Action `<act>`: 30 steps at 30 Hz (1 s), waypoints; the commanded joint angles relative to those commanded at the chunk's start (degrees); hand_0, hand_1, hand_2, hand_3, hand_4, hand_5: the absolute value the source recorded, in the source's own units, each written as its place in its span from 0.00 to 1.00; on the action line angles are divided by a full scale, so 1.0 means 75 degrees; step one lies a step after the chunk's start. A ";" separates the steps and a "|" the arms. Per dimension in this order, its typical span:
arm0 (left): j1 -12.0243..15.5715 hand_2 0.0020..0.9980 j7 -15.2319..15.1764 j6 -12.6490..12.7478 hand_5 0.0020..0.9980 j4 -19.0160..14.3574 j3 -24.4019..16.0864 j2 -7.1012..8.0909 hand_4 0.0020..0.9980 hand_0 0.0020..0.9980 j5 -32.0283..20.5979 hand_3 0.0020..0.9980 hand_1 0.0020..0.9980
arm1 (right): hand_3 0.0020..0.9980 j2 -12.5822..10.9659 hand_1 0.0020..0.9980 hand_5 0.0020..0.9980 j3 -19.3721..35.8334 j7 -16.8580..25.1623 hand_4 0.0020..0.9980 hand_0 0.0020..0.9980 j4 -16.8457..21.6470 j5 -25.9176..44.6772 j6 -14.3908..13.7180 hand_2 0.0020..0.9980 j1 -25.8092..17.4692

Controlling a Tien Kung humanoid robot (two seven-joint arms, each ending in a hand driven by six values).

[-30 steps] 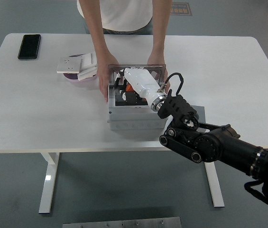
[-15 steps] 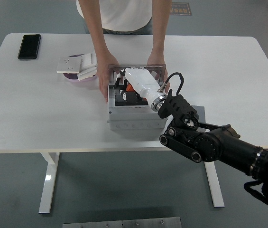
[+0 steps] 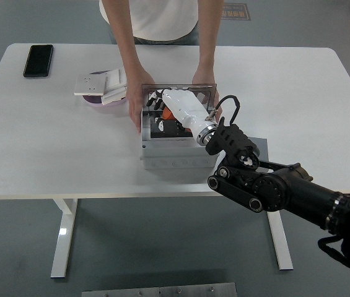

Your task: Fetch the battery,place it into the box,close the lid of the box

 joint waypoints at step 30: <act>0.0002 0.59 0.0033 -0.0006 0.00 -0.0002 -0.0034 -0.0028 0.43 0.64 0.0068 0.51 0.75 | 0.62 0.0012 0.57 0.08 0.0062 0.0104 0.82 0.55 0.0013 0.0112 0.0081 0.60 -0.0029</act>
